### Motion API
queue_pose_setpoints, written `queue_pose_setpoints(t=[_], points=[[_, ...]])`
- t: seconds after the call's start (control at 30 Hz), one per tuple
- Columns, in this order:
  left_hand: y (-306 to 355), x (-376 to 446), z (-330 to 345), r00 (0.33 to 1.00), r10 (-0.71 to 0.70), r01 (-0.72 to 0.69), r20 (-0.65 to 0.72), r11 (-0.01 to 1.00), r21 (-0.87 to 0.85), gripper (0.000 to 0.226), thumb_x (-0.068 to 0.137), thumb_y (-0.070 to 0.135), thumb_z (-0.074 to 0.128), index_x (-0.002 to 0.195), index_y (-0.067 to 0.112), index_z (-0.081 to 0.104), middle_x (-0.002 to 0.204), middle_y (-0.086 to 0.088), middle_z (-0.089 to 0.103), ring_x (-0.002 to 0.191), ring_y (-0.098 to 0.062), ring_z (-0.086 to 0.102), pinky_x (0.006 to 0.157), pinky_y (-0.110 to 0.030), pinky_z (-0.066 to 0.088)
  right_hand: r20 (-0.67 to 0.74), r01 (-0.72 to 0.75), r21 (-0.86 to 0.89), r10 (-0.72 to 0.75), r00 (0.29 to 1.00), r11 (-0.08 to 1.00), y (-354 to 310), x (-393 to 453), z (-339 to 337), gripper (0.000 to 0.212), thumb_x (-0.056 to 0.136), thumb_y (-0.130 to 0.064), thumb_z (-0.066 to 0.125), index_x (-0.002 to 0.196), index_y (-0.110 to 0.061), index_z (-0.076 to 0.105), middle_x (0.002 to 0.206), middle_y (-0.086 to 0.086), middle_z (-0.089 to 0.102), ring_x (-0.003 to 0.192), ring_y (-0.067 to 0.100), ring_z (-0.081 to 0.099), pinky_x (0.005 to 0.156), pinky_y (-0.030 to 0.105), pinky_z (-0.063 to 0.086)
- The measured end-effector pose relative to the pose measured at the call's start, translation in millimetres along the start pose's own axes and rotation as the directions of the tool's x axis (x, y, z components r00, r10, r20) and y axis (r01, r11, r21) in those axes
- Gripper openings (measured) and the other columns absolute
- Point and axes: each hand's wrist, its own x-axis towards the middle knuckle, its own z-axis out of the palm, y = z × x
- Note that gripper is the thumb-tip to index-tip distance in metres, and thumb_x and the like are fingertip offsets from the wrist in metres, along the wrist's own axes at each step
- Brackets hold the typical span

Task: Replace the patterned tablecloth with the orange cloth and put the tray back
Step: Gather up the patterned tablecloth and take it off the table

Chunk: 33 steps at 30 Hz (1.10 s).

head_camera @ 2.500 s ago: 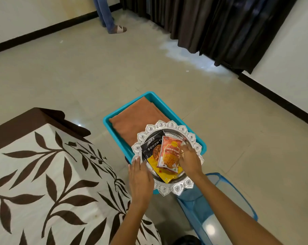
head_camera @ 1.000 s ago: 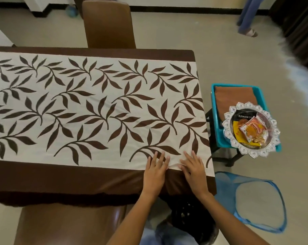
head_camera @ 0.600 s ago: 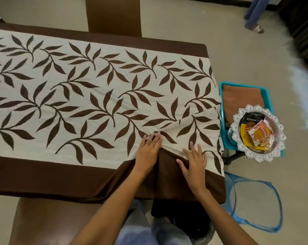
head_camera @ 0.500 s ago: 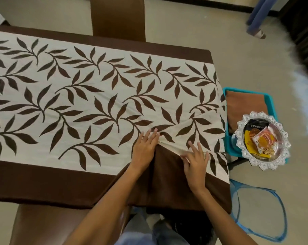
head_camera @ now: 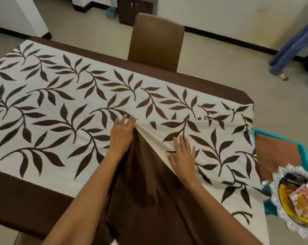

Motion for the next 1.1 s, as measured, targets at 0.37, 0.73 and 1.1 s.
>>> queue_pose_setpoints(t=[0.37,0.73,1.1], points=[[73,-14,31,0.993,-0.077,0.091,0.085,0.980,-0.177,0.053,0.102,0.036,0.012,0.149,0.014,0.023,0.154,-0.016,0.025,0.142,-0.030,0.022,0.114,-0.046,0.022,0.001,0.043,0.171,-0.043,0.999,0.984,-3,13,27,0.067,0.094,-0.058,0.019,0.147,-0.018,0.025,0.156,-0.003,0.018,0.143,0.008,0.009,0.117,0.047,0.014],[106,-5,81,0.976,-0.055,0.078,0.213,0.992,-0.102,0.060,0.100,0.048,0.004,0.151,0.018,0.017,0.159,-0.009,0.011,0.147,-0.022,0.005,0.118,-0.038,0.004,-0.111,-0.198,0.005,0.197,0.974,0.980,112,97,-8,0.063,0.095,-0.055,0.022,0.146,-0.017,0.028,0.157,0.008,0.017,0.145,0.027,0.011,0.113,0.059,0.016],[109,-3,80,0.980,-0.005,0.027,0.201,0.994,-0.109,0.057,0.101,0.044,0.008,0.152,0.018,0.015,0.159,-0.008,0.007,0.147,-0.021,0.004,0.117,-0.041,0.007,-0.001,-0.235,0.013,0.235,0.972,0.972,127,145,9,0.066,0.096,-0.056,0.028,0.151,-0.025,0.006,0.159,-0.001,-0.001,0.146,0.020,-0.005,0.112,0.058,-0.002]])
